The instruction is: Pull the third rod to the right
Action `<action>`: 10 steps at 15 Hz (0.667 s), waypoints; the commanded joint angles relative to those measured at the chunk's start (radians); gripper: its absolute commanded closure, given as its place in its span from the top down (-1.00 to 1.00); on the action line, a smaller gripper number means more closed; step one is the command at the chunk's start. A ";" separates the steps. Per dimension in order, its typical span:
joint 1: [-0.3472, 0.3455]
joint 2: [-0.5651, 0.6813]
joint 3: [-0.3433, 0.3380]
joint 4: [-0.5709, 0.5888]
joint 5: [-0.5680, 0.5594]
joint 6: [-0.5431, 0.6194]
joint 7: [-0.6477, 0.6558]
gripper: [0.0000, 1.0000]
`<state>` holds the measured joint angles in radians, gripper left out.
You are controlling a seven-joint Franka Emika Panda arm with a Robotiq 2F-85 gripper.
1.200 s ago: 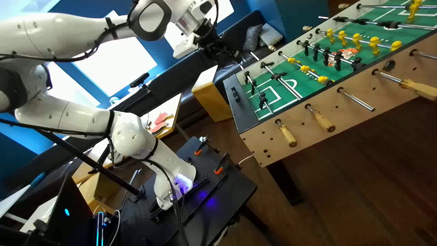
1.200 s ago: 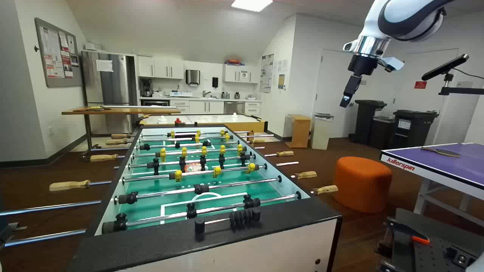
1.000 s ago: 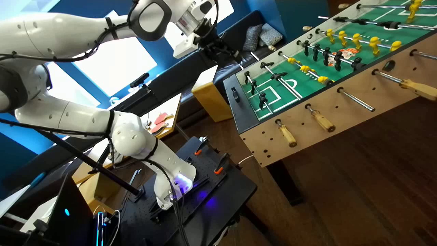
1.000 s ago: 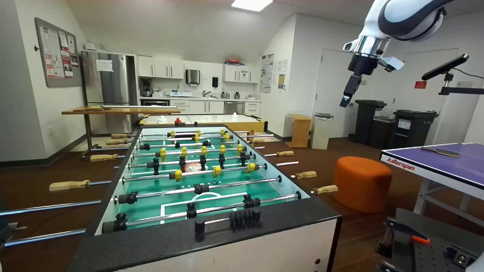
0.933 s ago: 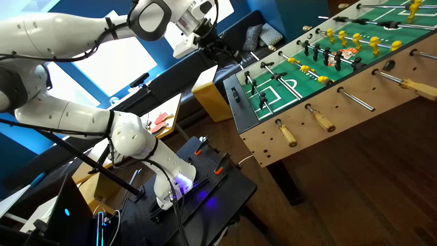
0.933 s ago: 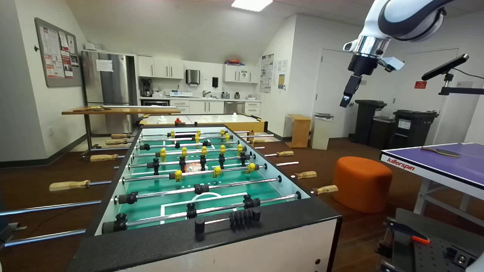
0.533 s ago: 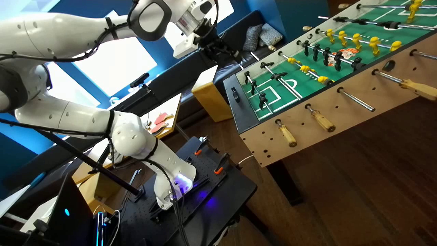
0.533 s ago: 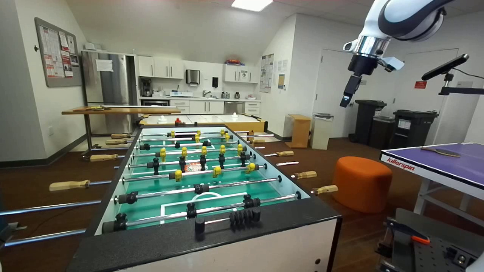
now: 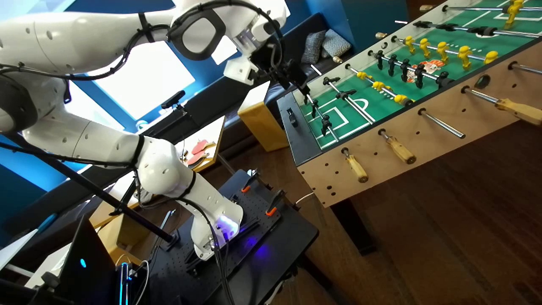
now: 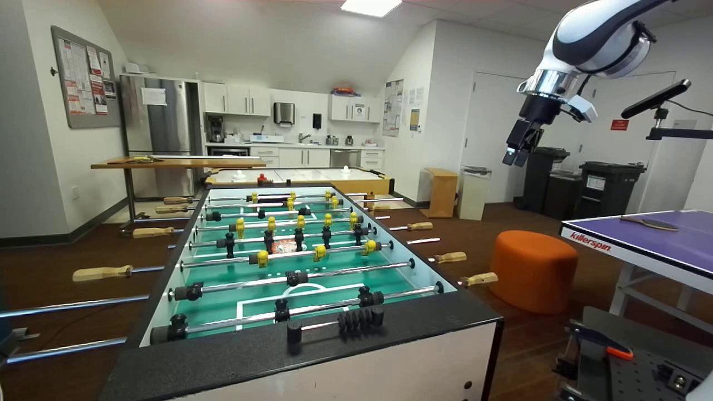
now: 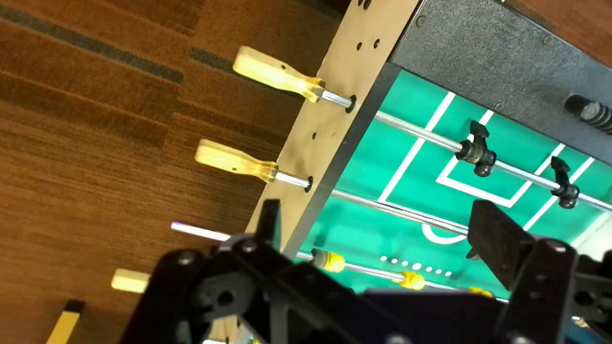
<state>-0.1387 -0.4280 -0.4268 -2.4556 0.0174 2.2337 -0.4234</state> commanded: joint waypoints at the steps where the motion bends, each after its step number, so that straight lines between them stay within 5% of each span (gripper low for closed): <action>1: -0.028 0.161 -0.065 0.065 0.130 0.005 0.002 1.00; 4: -0.042 0.255 -0.096 0.090 0.245 -0.031 -0.040 1.00; 10: -0.083 0.260 -0.048 0.065 0.229 -0.005 -0.029 1.00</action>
<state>-0.1788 -0.1714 -0.5168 -2.3918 0.2381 2.2325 -0.4472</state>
